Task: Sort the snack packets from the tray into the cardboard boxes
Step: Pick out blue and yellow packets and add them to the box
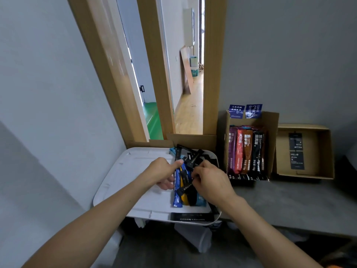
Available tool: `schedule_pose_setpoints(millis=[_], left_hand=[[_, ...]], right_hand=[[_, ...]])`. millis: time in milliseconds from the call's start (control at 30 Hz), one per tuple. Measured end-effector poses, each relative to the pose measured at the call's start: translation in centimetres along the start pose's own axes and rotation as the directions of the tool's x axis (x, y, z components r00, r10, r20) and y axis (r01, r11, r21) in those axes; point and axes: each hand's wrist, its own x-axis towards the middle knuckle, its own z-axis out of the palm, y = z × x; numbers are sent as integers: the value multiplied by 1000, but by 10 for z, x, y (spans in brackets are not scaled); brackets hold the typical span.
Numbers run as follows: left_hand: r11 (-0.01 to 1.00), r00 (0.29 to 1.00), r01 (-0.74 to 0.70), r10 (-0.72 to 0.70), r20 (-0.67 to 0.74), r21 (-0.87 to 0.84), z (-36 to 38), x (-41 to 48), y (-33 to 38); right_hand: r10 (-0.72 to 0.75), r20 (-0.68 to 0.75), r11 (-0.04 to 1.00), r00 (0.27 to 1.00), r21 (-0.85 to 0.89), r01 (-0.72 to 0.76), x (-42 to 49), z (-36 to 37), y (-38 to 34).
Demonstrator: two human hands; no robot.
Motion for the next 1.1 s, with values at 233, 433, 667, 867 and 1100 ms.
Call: schedule_pose_setpoints(millis=[233, 433, 667, 867, 1100], left_hand=[[993, 998, 6, -14, 67, 118, 3, -3, -1], [927, 991, -79, 114, -75, 368, 26, -4, -1], [961, 992, -122, 126, 0, 247, 27, 1, -1], [994, 998, -50, 46, -46, -92, 26, 4, -4], [995, 987, -98, 96, -128, -11, 24, 2, 2]], right_hand=[[58, -5, 994, 998, 88, -57, -4, 7, 9], [21, 40, 991, 999, 129, -26, -9, 8, 17], [-55, 162, 998, 985, 29, 51, -7, 11, 21], [-80, 165, 996, 983, 49, 73, -4, 12, 24], [-125, 89, 980, 988, 168, 109, -14, 23, 29]])
